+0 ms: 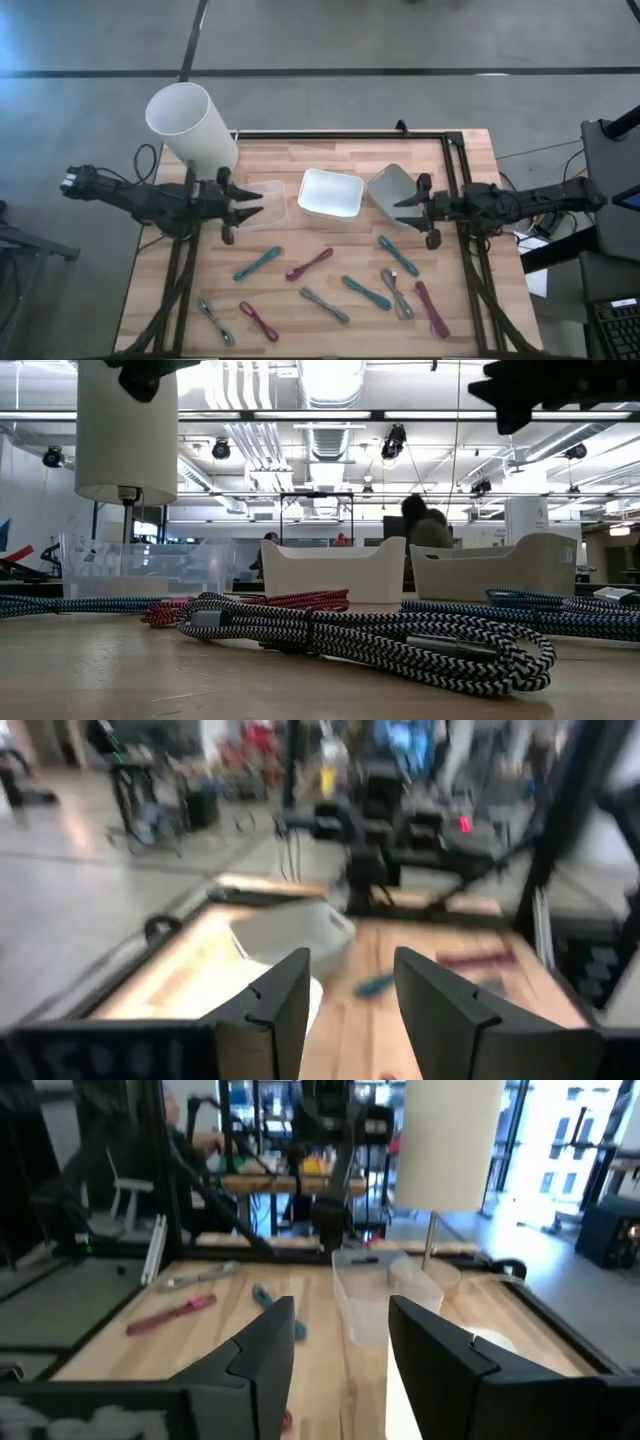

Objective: Pick & Place USB Port
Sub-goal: Put the top pink patterned charger cable into the transparent bin

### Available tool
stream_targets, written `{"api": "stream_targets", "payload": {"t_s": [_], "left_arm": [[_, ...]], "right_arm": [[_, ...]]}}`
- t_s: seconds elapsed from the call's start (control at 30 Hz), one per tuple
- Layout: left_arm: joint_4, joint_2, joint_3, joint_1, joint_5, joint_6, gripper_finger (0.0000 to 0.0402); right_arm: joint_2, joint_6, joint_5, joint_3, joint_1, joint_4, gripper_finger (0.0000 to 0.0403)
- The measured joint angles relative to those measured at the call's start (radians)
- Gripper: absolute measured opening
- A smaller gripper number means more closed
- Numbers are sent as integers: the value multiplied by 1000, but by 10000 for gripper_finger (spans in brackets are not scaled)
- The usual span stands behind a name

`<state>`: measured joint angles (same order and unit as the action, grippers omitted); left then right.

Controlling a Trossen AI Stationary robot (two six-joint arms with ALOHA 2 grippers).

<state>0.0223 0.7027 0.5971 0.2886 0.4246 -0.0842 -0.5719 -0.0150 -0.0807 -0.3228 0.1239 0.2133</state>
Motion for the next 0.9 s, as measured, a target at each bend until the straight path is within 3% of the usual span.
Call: {"api": "stream_targets", "payload": {"t_s": [0.17,0.3,0.63,0.9], "left_arm": [[117,153,134,33,-53,-13,153],[198,247,196,56,-51,-117,154],[302,452,186,125,-102,-451,152],[292,580,186,160,-120,-569,151]], "right_arm": [[-111,-3,0,-31,0,0,162],[-182,-4,0,-51,0,0,162],[-277,-4,0,-70,0,1,162],[-297,-4,0,-70,0,4,162]]}}
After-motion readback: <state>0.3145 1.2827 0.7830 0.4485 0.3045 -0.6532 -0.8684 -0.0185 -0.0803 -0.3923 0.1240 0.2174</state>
